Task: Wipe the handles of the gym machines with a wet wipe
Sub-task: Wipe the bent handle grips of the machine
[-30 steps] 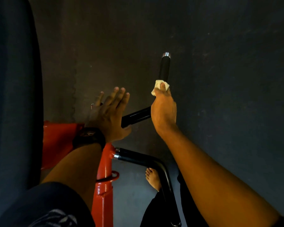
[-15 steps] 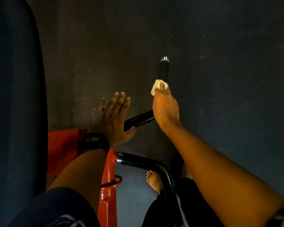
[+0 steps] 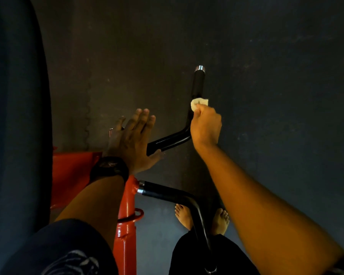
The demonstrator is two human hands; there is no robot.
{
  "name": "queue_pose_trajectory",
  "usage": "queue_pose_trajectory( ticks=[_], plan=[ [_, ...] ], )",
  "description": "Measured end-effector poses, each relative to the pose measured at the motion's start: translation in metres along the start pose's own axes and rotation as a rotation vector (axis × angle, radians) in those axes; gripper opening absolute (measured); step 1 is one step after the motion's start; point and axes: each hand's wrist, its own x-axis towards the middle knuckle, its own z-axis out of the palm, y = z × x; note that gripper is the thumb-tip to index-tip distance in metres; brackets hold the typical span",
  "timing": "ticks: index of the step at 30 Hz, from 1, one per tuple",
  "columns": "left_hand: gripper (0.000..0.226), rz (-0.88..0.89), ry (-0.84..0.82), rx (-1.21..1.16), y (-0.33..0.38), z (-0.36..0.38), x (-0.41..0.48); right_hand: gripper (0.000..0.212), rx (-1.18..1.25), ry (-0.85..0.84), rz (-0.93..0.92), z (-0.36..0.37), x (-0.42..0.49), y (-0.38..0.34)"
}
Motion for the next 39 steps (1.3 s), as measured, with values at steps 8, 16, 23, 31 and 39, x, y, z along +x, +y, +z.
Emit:
queue_pose_trajectory(
  ticks=[8, 16, 23, 31, 39],
  plan=[
    [0.094, 0.008, 0.031, 0.021, -0.001, 0.003, 0.000, 0.028, 0.194, 0.032, 0.113, 0.010, -0.017, 0.006],
    [0.093, 0.025, 0.067, -0.008, -0.002, 0.004, -0.001, 0.030, 0.687, -0.008, 0.574, 0.031, -0.008, 0.011],
    [0.094, 0.011, 0.027, 0.016, -0.002, 0.003, 0.001, 0.026, 0.820, 0.038, 0.539, 0.045, -0.053, 0.016],
    [0.095, -0.001, 0.007, 0.030, -0.001, 0.001, 0.001, 0.064, -0.092, 0.062, -0.538, 0.039, -0.070, 0.052],
    [0.094, 0.002, 0.036, 0.012, -0.003, 0.005, 0.001, 0.039, -0.218, -0.202, -1.066, 0.012, -0.018, 0.053]
  ],
)
